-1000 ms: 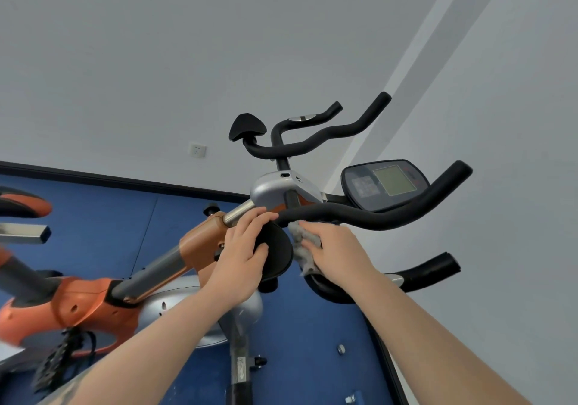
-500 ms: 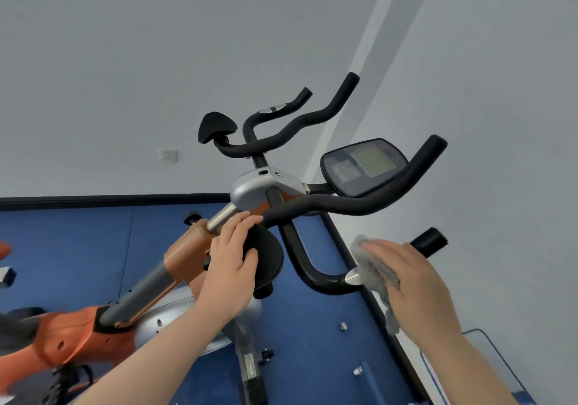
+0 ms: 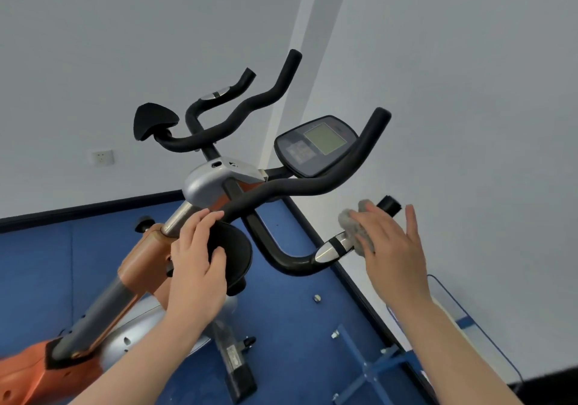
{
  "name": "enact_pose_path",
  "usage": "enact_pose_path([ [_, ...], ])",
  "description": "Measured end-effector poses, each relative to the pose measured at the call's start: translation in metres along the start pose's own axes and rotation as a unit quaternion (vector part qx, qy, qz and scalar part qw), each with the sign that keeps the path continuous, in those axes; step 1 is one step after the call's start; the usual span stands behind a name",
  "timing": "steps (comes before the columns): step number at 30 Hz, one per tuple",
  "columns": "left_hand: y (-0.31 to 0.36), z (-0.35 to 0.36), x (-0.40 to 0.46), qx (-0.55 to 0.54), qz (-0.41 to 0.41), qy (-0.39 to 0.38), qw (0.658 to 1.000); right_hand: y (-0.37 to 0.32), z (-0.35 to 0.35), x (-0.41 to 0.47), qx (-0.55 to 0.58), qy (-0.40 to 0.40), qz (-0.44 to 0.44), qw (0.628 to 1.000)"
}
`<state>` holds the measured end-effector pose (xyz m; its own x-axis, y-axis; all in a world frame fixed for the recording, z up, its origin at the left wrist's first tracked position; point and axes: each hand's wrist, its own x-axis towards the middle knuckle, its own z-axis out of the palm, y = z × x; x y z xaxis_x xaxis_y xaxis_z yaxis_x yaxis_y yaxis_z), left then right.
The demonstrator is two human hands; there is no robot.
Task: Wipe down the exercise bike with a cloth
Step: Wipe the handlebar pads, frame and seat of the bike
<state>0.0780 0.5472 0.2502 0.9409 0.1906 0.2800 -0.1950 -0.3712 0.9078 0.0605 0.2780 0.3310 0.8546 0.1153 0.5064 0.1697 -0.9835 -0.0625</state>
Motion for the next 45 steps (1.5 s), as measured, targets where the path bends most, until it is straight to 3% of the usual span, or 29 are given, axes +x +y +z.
enact_pose_path([
  [4, 0.0, -0.001, 0.0, -0.001, 0.0, 0.003, 1.0, -0.026, 0.015, -0.012, 0.097, 0.022, 0.043, 0.994],
  [9, 0.005, -0.005, -0.001, 0.003, -0.002, -0.008, 1.0, -0.019, 0.018, -0.012, 0.049, -0.056, -0.172, 0.982],
  [14, 0.008, -0.003, -0.003, -0.014, -0.015, 0.001, 1.0, -0.006, 0.012, -0.008, 0.078, 0.026, -0.024, 0.996],
  [18, 0.014, -0.003, -0.006, -0.045, -0.043, 0.023, 0.998, -0.059, 0.024, -0.019, 0.114, -0.045, -0.132, 0.984],
  [20, 0.015, -0.001, -0.01, -0.056, -0.068, 0.049, 0.995, -0.069, 0.024, -0.007, 0.148, -0.078, -0.12, 0.978],
  [23, 0.016, 0.004, -0.015, -0.074, -0.099, 0.086, 0.989, -0.08, 0.023, 0.021, 0.254, -0.103, -0.036, 0.961],
  [26, 0.018, 0.004, -0.015, -0.102, -0.105, 0.106, 0.984, -0.106, 0.031, 0.039, 0.34, -0.087, -0.075, 0.933],
  [29, 0.023, 0.002, -0.018, -0.13, -0.103, 0.111, 0.98, -0.132, 0.038, 0.041, 0.332, -0.164, -0.123, 0.921],
  [36, 0.01, -0.022, -0.007, -0.094, -0.136, 0.073, 0.984, -0.116, 0.04, 0.017, 0.303, -0.155, -0.065, 0.938],
  [40, 0.007, -0.04, 0.007, -0.081, -0.134, 0.024, 0.987, -0.14, 0.041, 0.029, 0.298, -0.15, -0.025, 0.943],
  [45, 0.0, -0.053, 0.02, -0.076, -0.122, -0.037, 0.989, -0.145, 0.034, 0.007, 0.35, -0.155, 0.056, 0.922],
])
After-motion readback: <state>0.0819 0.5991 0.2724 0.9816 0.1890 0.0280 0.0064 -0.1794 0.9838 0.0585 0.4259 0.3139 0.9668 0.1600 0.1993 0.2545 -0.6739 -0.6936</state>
